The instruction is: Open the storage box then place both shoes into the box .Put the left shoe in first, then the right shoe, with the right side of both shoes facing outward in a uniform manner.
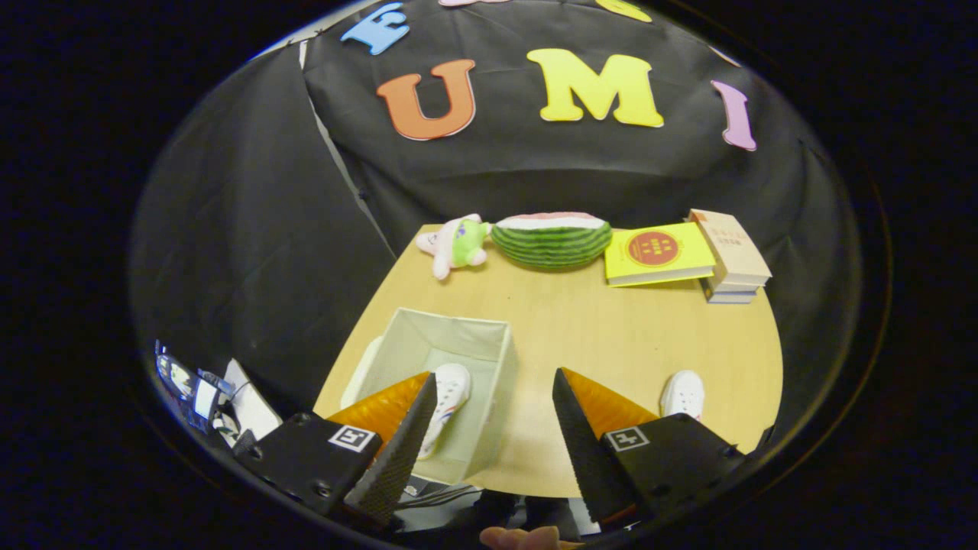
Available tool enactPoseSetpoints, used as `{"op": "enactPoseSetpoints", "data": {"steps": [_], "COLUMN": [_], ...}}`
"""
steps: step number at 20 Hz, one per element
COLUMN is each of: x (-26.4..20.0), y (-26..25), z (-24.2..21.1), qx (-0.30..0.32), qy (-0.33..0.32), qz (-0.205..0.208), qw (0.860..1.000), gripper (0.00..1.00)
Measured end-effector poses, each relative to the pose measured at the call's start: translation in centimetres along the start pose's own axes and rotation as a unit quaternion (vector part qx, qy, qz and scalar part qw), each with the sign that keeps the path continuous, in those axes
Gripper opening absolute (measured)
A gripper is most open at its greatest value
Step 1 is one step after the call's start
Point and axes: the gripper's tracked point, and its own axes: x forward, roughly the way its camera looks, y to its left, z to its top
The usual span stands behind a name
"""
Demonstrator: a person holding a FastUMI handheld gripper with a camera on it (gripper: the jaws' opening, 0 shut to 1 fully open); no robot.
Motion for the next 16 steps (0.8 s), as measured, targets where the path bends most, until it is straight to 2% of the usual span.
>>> {"op": "enactPoseSetpoints", "data": {"steps": [7, 11, 14, 16], "x": [-1.9, -1.6, -0.3, 1.2], "y": [-16.1, -24.6, -28.2, -30.0], "z": [-4.9, -9.1, -12.1, -13.6], "qx": [0.041, 0.079, 0.109, 0.101], "qy": [0.043, 0.085, 0.123, 0.147], "qz": [-0.092, -0.124, -0.110, -0.098], "qw": [0.994, 0.985, 0.980, 0.979], "gripper": [0.94, 0.95, 0.94, 0.94]}}
